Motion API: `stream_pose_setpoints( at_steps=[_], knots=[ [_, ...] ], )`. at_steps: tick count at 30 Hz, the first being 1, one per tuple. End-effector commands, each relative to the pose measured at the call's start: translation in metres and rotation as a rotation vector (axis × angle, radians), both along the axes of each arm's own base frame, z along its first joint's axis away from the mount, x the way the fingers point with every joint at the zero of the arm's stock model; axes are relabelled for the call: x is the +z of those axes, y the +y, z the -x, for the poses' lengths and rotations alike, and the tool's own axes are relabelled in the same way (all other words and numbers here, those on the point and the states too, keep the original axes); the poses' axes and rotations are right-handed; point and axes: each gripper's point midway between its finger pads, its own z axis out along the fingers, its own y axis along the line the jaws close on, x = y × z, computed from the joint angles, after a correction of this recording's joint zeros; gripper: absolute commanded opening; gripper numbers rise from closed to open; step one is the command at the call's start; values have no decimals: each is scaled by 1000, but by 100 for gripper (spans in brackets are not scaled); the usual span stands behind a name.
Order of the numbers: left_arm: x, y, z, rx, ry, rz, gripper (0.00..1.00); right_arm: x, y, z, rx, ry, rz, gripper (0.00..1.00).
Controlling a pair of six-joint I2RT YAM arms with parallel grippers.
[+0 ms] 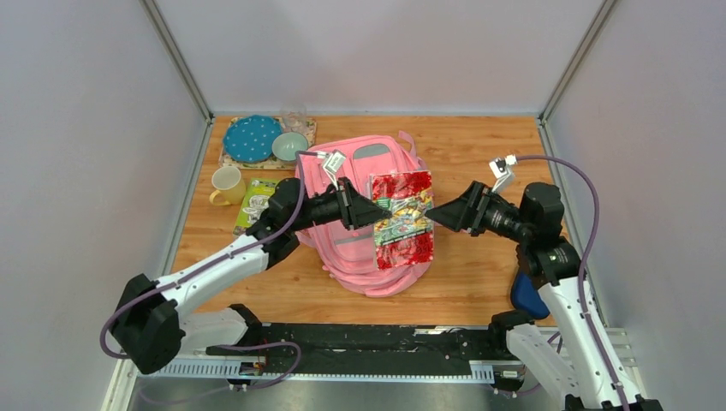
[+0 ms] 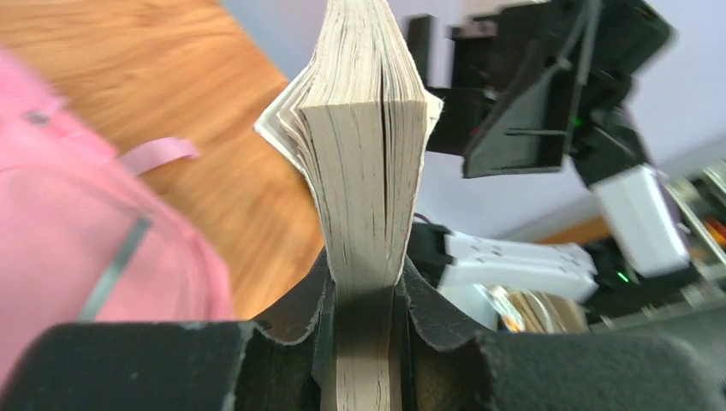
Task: Pack the student bag
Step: Pick up the book from the center of the board.
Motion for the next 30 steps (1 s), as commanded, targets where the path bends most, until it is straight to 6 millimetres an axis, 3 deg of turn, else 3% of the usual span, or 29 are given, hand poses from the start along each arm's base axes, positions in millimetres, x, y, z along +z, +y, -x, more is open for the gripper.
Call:
stream_pose_setpoints(
  at_steps=[1,2,4,5,7,9,10,12,14,15,17,18,19,20,21,23,30],
  knots=[
    [-8,38,-36,343,-17,-92,0,-22,-30,-16,-234,61,135,84],
    [-19,44,-38,380,4,-103,0,-26,-32,-15,-252,76,131,84],
    [-18,57,-44,466,24,-69,0,-39,-31,-14,-260,108,108,85],
    [-30,61,-44,486,48,-78,0,-41,-30,-11,-267,131,73,85],
    [-28,71,-48,550,89,-25,0,-57,-27,-7,-260,170,38,85],
    [-29,78,-48,590,140,53,0,-49,-20,-2,-257,164,-53,85],
    [-30,79,-48,593,159,77,0,-65,-14,2,-245,209,-69,85],
    [-27,76,-46,573,186,139,0,-58,-7,-1,-274,189,-160,85],
    [-24,70,-44,536,202,183,0,-74,7,6,-252,227,-165,85],
    [-21,68,-43,519,234,216,0,-76,8,0,-293,232,-176,85],
    [-14,65,-39,475,237,286,0,-83,21,6,-273,244,-173,85],
    [-11,65,-37,461,264,321,0,-77,26,5,-264,236,-208,85],
    [-14,65,-35,453,278,335,0,-85,31,9,-250,254,-224,85],
    [-1,67,-32,435,245,395,0,-86,32,6,-271,253,-253,85],
    [2,69,-31,428,253,423,0,-79,33,5,-271,230,-301,85],
    [8,72,-28,416,246,469,0,-83,34,4,-290,248,-329,85],
    [17,75,-26,397,258,536,0,-53,48,0,-241,170,-390,85]
  ],
)
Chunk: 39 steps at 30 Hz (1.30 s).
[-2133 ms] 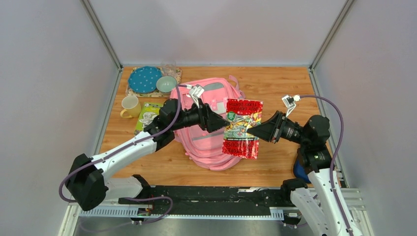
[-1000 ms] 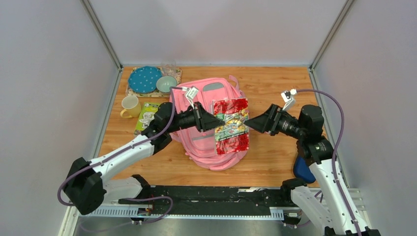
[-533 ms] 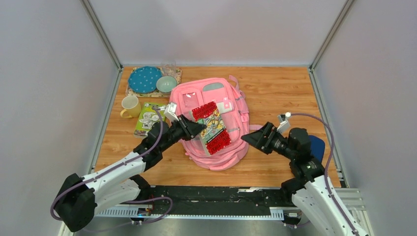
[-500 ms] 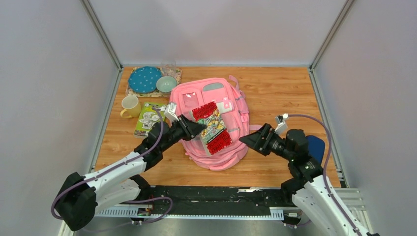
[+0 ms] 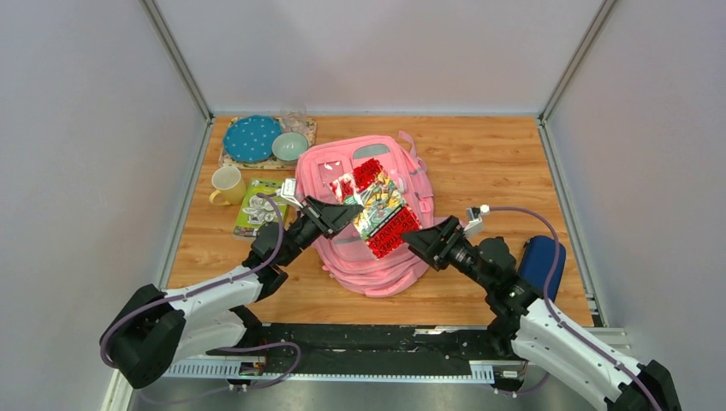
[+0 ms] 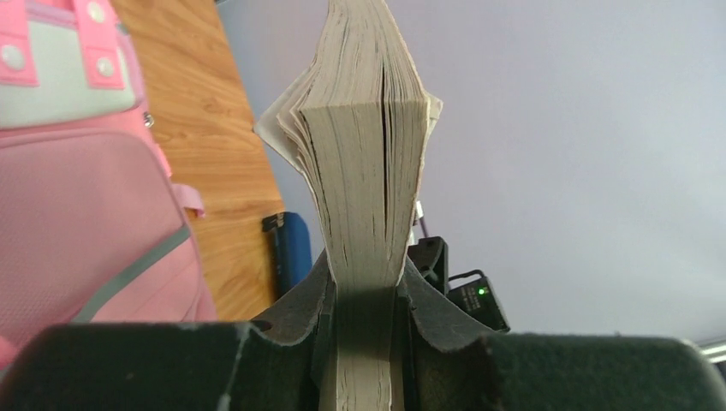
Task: Pack the student bag
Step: Pick up the book from the center of the board.
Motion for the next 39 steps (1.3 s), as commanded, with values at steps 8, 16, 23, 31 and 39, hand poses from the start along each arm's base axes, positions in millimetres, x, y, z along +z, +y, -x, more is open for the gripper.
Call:
stream_pose_setpoints(
  at_steps=[8,16,23,31,39],
  knots=[
    [61,1,13,-61,-113,279,0,82,31,-9,24,-208,-176,81],
    [54,-4,16,-55,-119,255,0,88,45,-12,34,-227,-175,47],
    [45,-1,18,-41,-133,211,0,90,38,-14,-25,-237,-142,0],
    [9,-39,14,-201,-173,-394,57,92,-12,-14,-192,-247,9,0],
    [-41,-29,23,-360,-302,-845,75,68,-94,-10,-464,-160,211,0]
  ],
)
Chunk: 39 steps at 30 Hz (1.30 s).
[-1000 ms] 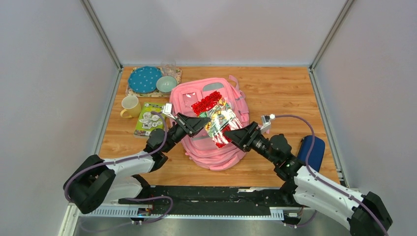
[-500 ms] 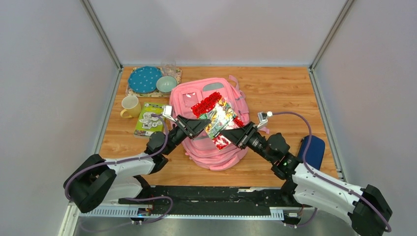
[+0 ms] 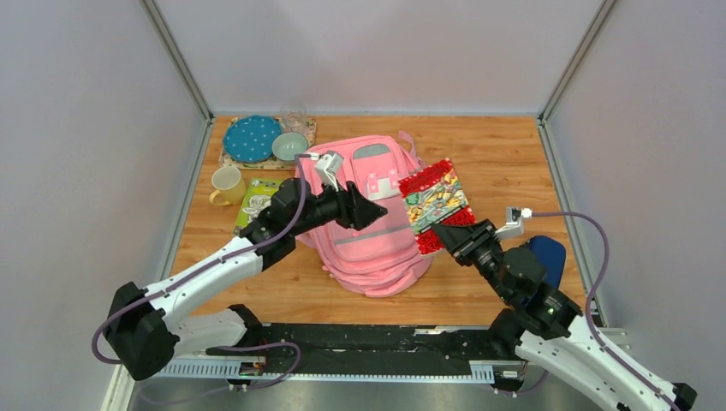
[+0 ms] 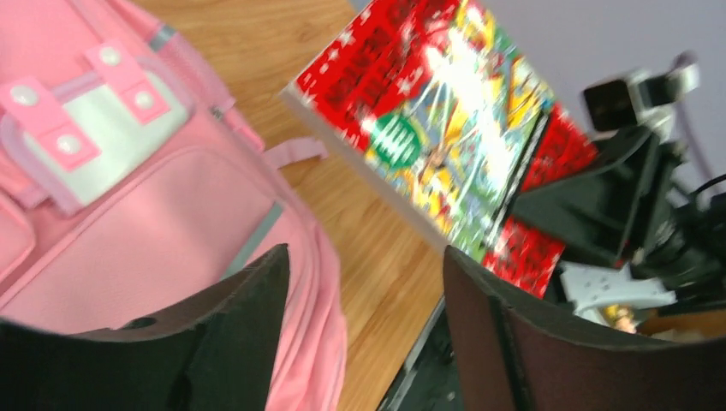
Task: Pack the student bag
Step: Pick up the book from the center of the board, then place the book in the student bag.
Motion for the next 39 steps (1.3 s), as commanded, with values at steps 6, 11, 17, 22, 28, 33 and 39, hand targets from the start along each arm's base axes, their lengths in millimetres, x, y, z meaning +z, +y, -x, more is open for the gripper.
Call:
stream_pose_setpoints(
  at_steps=[6,11,17,22,28,33,39],
  knots=[
    [-106,11,43,-240,-175,-685,77,-6,-87,2,-314,35,133,0],
    [-116,7,40,-257,-335,-823,79,-16,-94,8,-322,59,140,0],
    [-128,4,27,-299,-434,-941,79,-19,-97,10,-328,69,135,0],
    [-140,1,17,-305,-494,-1029,79,-18,-94,9,-318,62,138,0],
    [-155,-5,13,-321,-542,-1108,79,-24,-92,8,-316,71,142,0],
    [-159,-2,-3,-226,-551,-1174,78,-27,-90,8,-308,76,141,0],
    [-159,-3,-10,-195,-561,-1190,54,-26,-93,9,-313,63,125,0]
  ],
)
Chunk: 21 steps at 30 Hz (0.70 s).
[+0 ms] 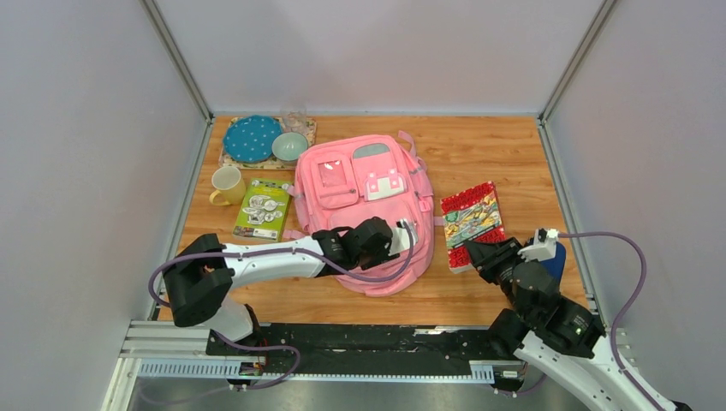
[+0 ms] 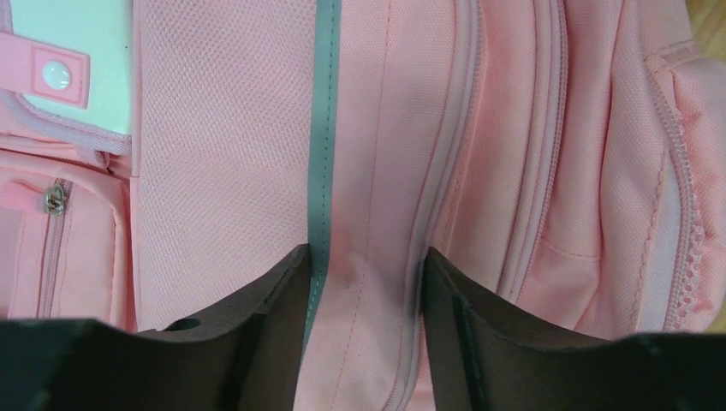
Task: Pack the student bag
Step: Place the book in the student bag.
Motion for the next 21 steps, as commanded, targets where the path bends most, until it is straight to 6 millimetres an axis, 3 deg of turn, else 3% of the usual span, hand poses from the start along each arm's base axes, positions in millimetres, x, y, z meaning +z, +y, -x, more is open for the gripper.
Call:
stream_pose_setpoints(
  at_steps=[1,2,6,8,13,21],
  knots=[
    [23,-12,-19,32,-89,40,49,32,-3,-5,-37,-96,-104,0],
    [23,-12,-19,32,-87,41,39,32,-4,-5,-37,-96,-102,0],
    [22,-14,-19,46,-76,45,19,32,-4,-4,-37,-91,-104,0],
    [24,-14,-19,50,-75,52,2,30,-4,-3,-34,-85,-100,0],
    [44,-19,-19,73,-81,126,0,25,-7,-1,-40,-63,-88,0],
    [115,-34,-24,91,-116,287,0,14,-22,12,-56,0,-57,0]
  ],
)
